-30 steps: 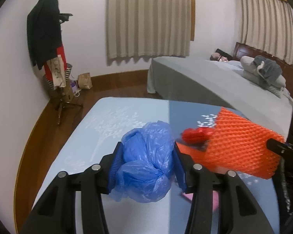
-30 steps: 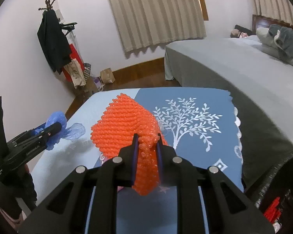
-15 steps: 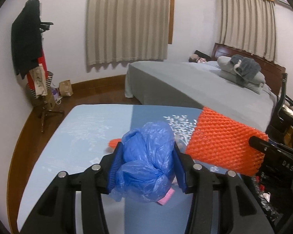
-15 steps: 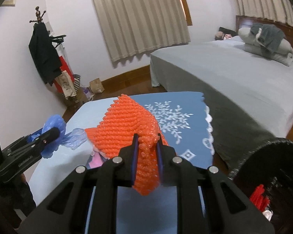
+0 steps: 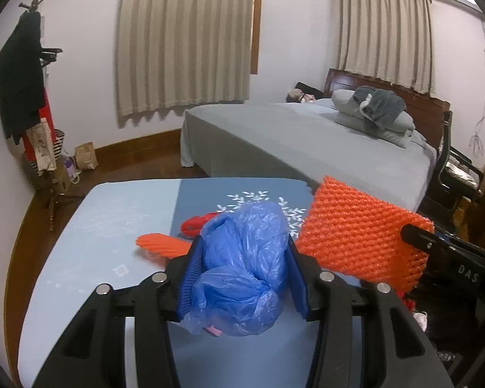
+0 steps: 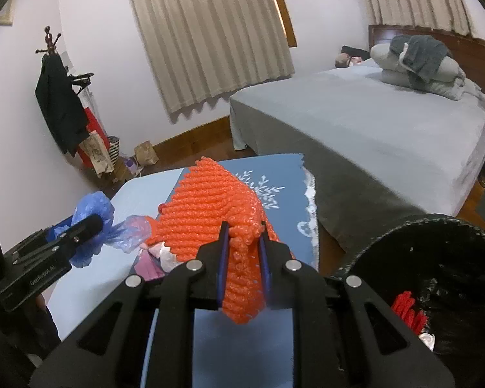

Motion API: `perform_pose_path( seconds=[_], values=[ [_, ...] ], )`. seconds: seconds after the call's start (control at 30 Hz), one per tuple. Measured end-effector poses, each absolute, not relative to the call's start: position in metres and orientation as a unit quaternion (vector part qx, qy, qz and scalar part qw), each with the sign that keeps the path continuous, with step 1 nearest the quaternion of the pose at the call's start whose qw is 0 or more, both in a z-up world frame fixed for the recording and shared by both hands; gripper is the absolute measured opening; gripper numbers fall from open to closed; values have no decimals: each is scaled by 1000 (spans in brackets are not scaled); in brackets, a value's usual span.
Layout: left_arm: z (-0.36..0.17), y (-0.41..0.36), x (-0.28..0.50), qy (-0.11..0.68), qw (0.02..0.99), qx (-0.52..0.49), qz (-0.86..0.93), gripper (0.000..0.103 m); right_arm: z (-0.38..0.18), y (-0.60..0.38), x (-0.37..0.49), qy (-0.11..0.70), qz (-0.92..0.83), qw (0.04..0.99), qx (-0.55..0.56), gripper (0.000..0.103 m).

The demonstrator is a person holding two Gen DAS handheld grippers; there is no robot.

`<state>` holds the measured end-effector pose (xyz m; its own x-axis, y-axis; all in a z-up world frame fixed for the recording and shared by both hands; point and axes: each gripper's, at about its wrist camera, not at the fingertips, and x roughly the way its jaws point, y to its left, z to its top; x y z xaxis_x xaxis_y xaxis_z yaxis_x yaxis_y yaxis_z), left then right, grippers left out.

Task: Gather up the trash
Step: 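Carry the blue bag and orange mesh over the bin and open both grippers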

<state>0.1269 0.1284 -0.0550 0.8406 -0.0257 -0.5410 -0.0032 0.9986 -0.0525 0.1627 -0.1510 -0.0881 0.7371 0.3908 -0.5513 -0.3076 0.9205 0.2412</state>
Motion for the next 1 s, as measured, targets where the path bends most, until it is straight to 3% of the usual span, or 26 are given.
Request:
perform_pose_path(
  seconds=[1.0],
  values=[
    [-50,-30,144,267,952,23,-146,48,-86,-309,113,296,34,950,92,16]
  ],
)
